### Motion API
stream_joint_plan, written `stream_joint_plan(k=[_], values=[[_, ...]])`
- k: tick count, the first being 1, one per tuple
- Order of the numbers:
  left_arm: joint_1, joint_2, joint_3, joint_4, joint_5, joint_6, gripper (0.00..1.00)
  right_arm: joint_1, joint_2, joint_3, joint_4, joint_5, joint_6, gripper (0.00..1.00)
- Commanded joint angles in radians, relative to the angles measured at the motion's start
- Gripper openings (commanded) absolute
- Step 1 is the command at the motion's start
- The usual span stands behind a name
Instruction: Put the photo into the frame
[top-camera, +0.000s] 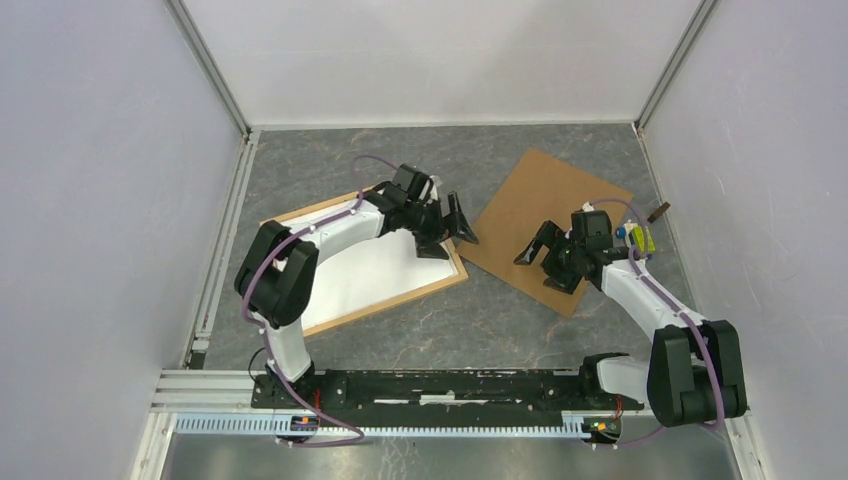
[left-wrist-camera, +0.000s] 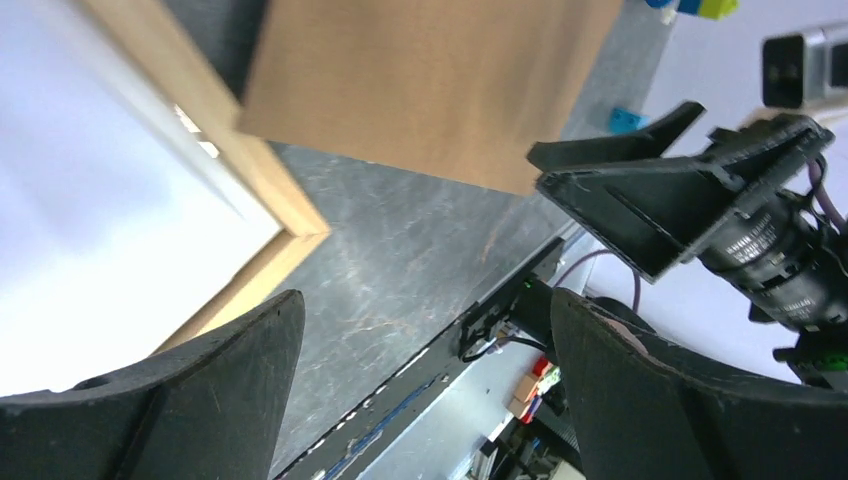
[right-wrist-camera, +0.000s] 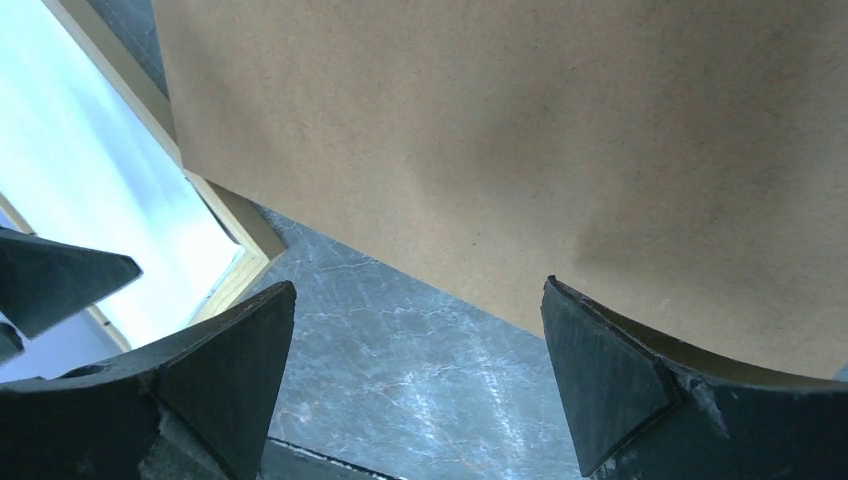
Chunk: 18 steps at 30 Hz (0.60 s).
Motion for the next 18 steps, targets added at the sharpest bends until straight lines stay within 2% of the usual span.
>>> stream_joint_plan(k=[1, 3, 5, 9, 13, 18], values=[[0.030, -0.106, 0.014, -0.070, -0.095, 0.133, 1.00, 0.005, -0.006, 0.064, -0.021, 0.059, -0.083, 0.98], [0.031, -0.126, 0.008, -0.090, -0.131, 0.194, 1.00, 0.004, -0.006, 0.100, -0.045, 0.102, -0.164, 0.98], [0.025, -0.118, 0.022, -0.089, -0.103, 0.248, 1.00, 0.001, 0.000, 0.142, -0.073, 0.128, -0.266, 0.98], [-0.006, -0.026, 0.109, -0.088, -0.106, 0.348, 1.00, -0.020, 0.024, 0.201, -0.156, 0.239, -0.361, 0.98], [-0.017, 0.116, 0.273, -0.141, -0.154, 0.394, 1.00, -0.118, 0.027, 0.152, -0.148, 0.167, -0.390, 0.98], [-0.032, 0.262, 0.468, -0.185, -0.205, 0.392, 0.99, -0.208, 0.031, 0.108, -0.129, 0.167, -0.421, 0.98]])
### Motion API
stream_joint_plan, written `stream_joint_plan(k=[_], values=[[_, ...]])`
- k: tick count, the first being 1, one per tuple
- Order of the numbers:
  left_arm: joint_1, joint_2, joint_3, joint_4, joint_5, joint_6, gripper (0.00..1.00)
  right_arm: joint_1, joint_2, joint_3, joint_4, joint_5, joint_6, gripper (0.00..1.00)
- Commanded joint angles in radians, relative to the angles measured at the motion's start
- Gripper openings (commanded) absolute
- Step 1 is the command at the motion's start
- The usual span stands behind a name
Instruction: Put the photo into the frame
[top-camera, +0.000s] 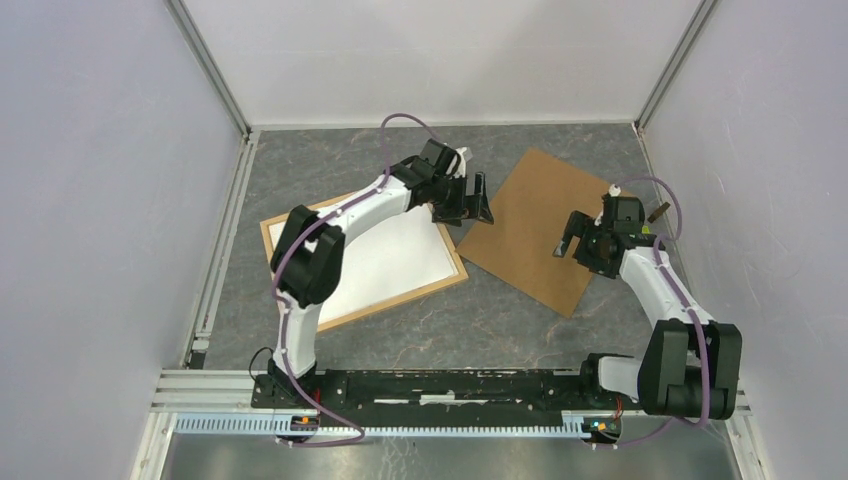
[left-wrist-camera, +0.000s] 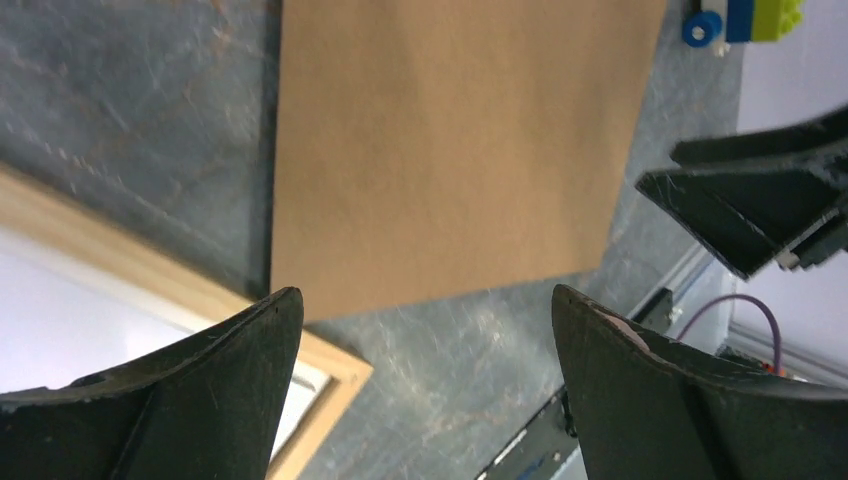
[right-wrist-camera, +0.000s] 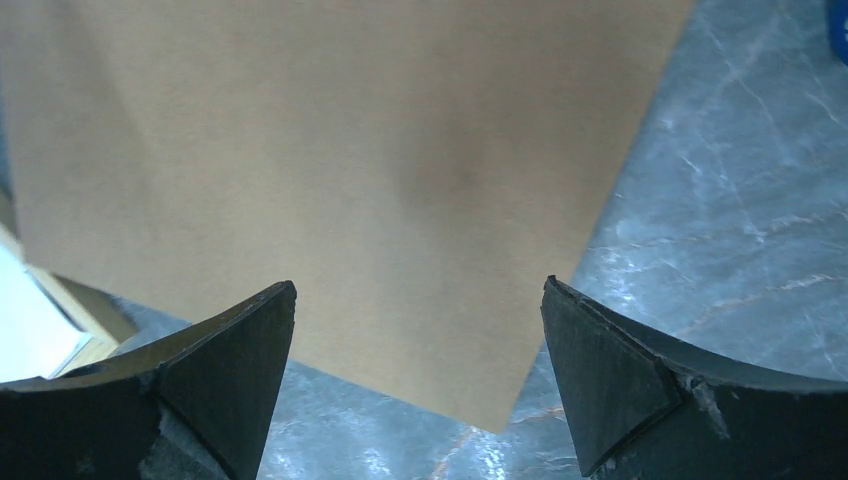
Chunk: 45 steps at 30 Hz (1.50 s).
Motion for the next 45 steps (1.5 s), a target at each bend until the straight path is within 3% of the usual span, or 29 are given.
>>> stream_joint_plan(k=[1, 11, 19, 23, 30, 35, 40, 45], values=[[-0.015, 0.115, 0.175, -0.072, -0.064, 0.076, 0.98, -0.053, 0.014, -0.039, -0.003, 0.003, -0.059, 0.98], [-0.034, 0.287, 0.331, -0.195, -0.198, 0.084, 0.97, -0.097, 0.065, -0.121, 0.093, -0.018, -0.057, 0.98], [-0.033, 0.365, 0.370, -0.233, 0.002, 0.031, 0.95, -0.099, 0.090, -0.156, 0.135, -0.058, -0.053, 0.98], [-0.029, 0.338, 0.324, -0.183, 0.131, -0.006, 0.85, -0.099, 0.090, -0.170, 0.148, -0.079, -0.053, 0.98], [0.000, 0.246, 0.199, 0.014, 0.343, -0.134, 0.61, -0.099, 0.066, -0.197, 0.167, -0.104, -0.048, 0.98], [0.010, 0.184, 0.063, 0.272, 0.478, -0.312, 0.50, -0.098, 0.051, -0.215, 0.178, -0.134, -0.051, 0.98], [0.013, 0.130, -0.106, 0.665, 0.558, -0.551, 0.38, -0.097, 0.021, -0.221, 0.179, -0.148, -0.055, 0.98], [0.018, 0.109, -0.226, 0.954, 0.586, -0.736, 0.31, -0.097, -0.002, -0.223, 0.181, -0.166, -0.063, 0.98]])
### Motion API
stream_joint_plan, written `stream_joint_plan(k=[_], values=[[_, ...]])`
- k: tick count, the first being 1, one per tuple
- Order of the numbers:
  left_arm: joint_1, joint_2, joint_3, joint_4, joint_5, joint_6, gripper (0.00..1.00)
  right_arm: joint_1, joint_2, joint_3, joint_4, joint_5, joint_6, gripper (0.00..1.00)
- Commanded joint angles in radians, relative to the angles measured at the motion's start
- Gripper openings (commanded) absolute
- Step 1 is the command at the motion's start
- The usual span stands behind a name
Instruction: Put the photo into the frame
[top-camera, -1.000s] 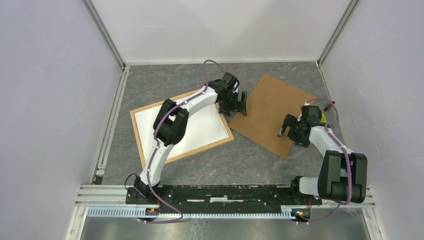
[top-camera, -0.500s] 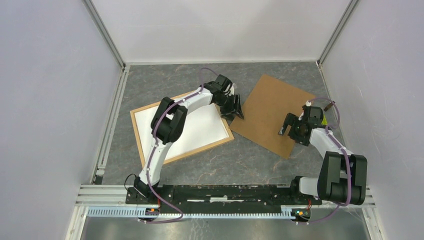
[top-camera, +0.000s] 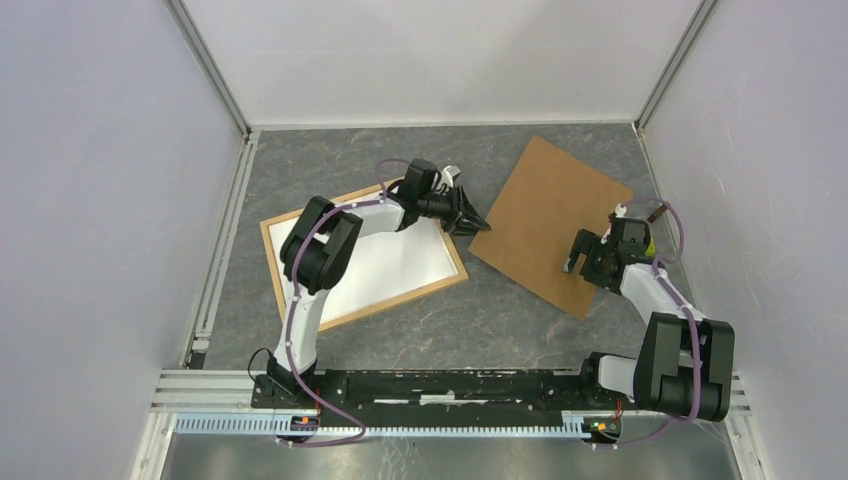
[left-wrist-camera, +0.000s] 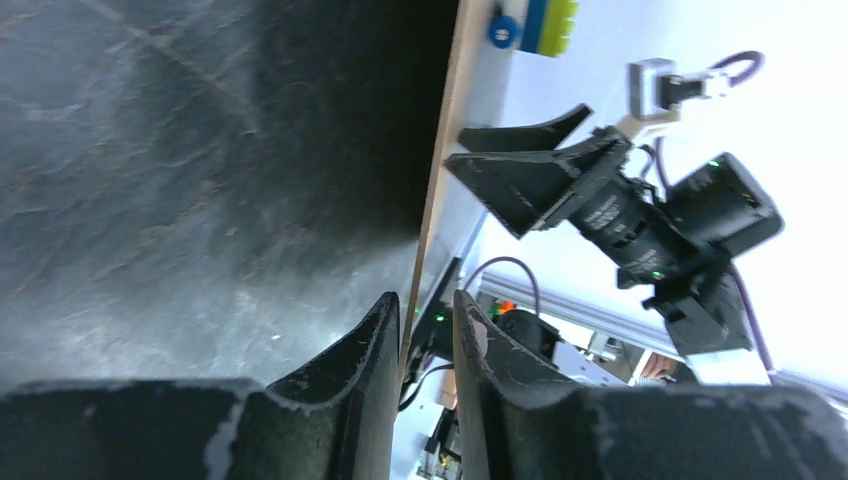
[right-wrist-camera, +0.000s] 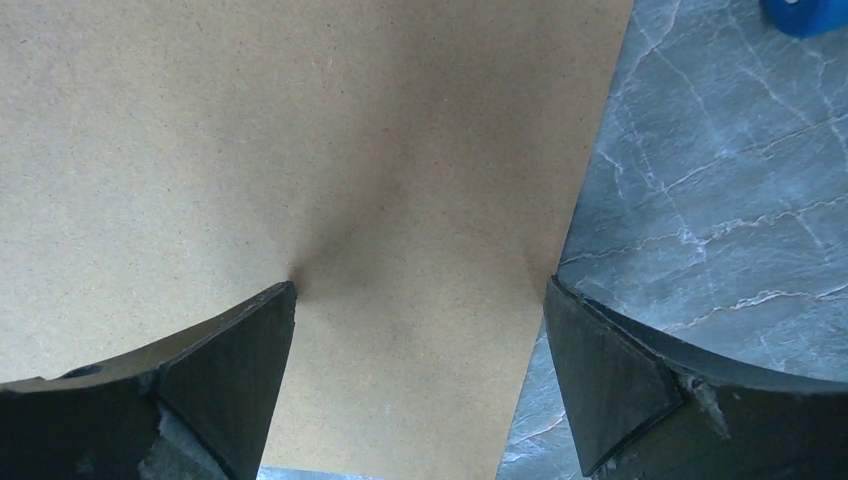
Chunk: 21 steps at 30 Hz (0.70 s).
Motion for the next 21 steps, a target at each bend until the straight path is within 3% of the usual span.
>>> stream_joint_plan(k=[1, 4, 7, 11, 17, 21], values=[[-0.051, -0.076, -0.068, 0.436, 0.169, -0.282, 0.30, 0.024, -0.018, -0.025, -0.009, -0.180, 0.033, 0.98], [-0.051, -0.089, -0.096, 0.424, 0.152, -0.260, 0.29, 0.024, -0.024, -0.032, -0.009, -0.184, 0.032, 0.98], [-0.051, -0.110, -0.092, 0.298, 0.126, -0.156, 0.25, 0.025, -0.036, -0.039, -0.007, -0.194, 0.024, 0.98], [-0.051, -0.143, -0.027, -0.030, 0.047, 0.096, 0.23, 0.024, -0.074, -0.057, 0.023, -0.226, 0.004, 0.98], [-0.048, -0.209, 0.041, -0.387, -0.056, 0.418, 0.02, 0.034, -0.152, -0.007, -0.001, -0.203, -0.128, 0.98], [-0.048, -0.328, 0.041, -0.633, -0.146, 0.688, 0.02, 0.064, -0.222, 0.071, 0.003, -0.181, -0.184, 0.98]])
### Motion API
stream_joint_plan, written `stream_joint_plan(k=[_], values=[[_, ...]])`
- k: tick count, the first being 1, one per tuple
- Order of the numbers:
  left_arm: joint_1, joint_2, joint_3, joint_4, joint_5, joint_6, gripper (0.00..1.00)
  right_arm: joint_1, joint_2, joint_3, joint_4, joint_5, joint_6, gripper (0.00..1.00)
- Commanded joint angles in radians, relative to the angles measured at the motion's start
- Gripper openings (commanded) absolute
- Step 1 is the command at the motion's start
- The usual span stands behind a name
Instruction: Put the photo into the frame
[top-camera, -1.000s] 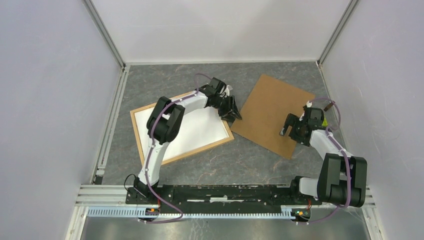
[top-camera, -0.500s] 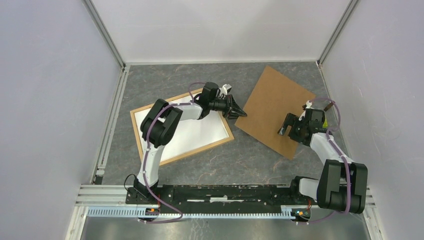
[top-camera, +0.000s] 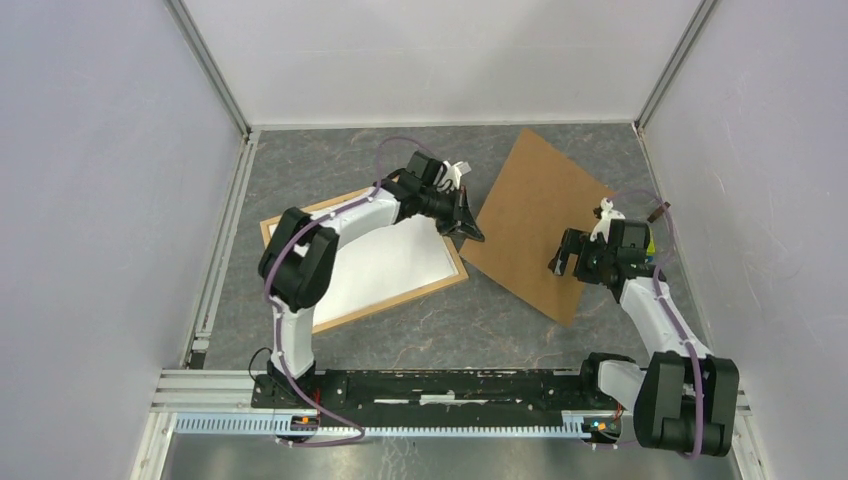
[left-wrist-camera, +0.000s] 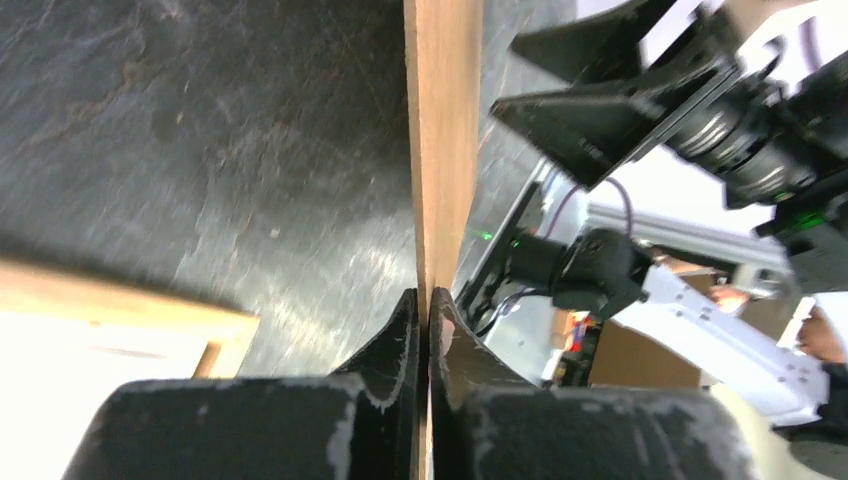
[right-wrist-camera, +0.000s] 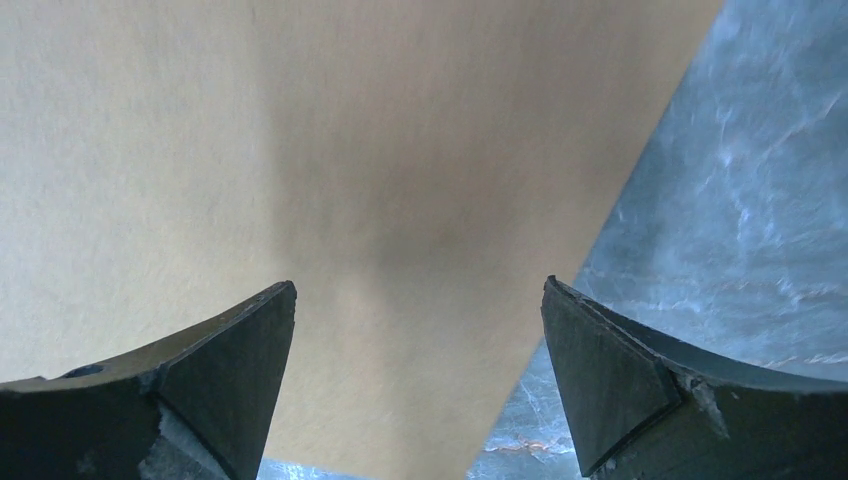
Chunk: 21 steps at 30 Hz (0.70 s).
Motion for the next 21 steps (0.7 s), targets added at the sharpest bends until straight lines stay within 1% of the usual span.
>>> stream_joint_plan(k=[1, 6, 8, 10, 12, 15, 17, 21], values=[[-0.002, -0.196, 0.012, -0.357, -0.137, 0.418, 0.02, 0.035, -0.077, 0.121, 0.025, -0.018, -0.094, 0.98], [-0.002, -0.407, -0.042, -0.525, -0.309, 0.589, 0.02, 0.096, -0.071, 0.245, 0.090, -0.147, -0.126, 0.98], [-0.002, -0.476, -0.050, -0.580, -0.339, 0.640, 0.02, 0.114, -0.051, 0.313, 0.090, -0.185, -0.147, 0.98], [-0.004, -0.544, -0.066, -0.623, -0.376, 0.693, 0.02, 0.115, -0.029, 0.382, 0.104, -0.255, -0.158, 0.98], [-0.007, -0.611, -0.083, -0.649, -0.430, 0.728, 0.02, 0.116, -0.018, 0.418, 0.163, -0.317, -0.163, 0.98], [-0.013, -0.724, -0.126, -0.661, -0.445, 0.789, 0.02, 0.116, -0.005, 0.470, 0.221, -0.400, -0.233, 0.98], [-0.021, -0.803, -0.153, -0.662, -0.447, 0.840, 0.02, 0.116, 0.016, 0.525, 0.185, -0.452, -0.314, 0.98], [-0.024, -0.948, -0.214, -0.647, -0.447, 0.902, 0.02, 0.116, 0.039, 0.559, 0.197, -0.568, -0.390, 0.98]])
